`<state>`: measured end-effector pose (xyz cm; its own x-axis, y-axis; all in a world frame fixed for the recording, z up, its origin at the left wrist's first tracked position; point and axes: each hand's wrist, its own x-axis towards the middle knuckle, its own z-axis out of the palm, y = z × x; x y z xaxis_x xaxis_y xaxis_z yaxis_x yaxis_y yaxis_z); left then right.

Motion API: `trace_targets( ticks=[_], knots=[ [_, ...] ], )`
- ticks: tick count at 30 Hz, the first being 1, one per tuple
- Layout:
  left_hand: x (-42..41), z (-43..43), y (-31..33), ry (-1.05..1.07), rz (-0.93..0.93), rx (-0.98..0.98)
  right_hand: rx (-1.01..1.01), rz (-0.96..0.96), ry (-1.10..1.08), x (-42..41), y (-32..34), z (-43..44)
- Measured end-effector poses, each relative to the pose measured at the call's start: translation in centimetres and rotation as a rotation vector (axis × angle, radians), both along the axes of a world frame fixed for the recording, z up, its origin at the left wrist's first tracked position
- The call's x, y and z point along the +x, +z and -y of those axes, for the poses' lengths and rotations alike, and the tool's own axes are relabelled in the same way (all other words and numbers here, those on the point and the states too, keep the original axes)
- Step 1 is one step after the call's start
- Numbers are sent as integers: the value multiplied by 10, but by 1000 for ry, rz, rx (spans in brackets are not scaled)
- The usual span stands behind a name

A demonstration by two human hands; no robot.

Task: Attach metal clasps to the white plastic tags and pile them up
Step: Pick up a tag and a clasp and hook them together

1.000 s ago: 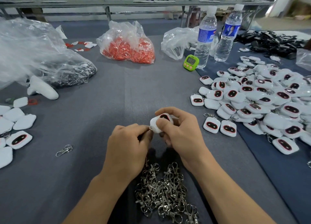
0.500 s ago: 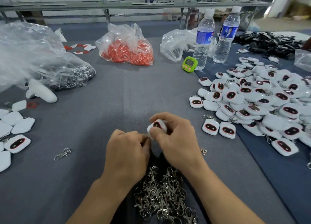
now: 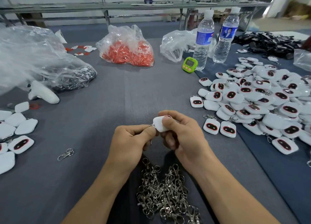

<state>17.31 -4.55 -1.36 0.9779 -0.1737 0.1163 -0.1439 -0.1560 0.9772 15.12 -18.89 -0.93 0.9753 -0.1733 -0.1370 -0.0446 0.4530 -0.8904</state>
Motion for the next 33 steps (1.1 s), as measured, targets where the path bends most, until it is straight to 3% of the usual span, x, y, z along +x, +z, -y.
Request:
trace_targets(
  ticks=[3,6,8,12,17,20,23,26,30,33],
  knots=[
    [-2,-6,-7,51,290,331,-126,34,-47,-2,-1,-3],
    [-8,-7,-8,119,584,724,-685,102,-127,-8,-5,-10],
    [-9,-7,-10,119,650,767,-830,134,-132,-10,-7,-14],
    [-4,-6,-12,158,427,585,-628,58,-131,-4,-6,-10],
    [2,-4,-8,155,84,88,-307,-4,-97,-1,0,5],
    [2,-2,-9,125,30,-15,-184,-38,-116,0,0,10],
    [2,-2,-10,115,54,25,-34,-30,-124,1,1,9],
    [-1,-1,-8,86,50,46,-44,-5,-98,1,2,11],
    [-1,0,-4,-48,55,-83,-183,75,33,-5,2,11],
    [0,-1,-2,-23,17,-196,-218,101,-48,-5,1,8]
  ],
)
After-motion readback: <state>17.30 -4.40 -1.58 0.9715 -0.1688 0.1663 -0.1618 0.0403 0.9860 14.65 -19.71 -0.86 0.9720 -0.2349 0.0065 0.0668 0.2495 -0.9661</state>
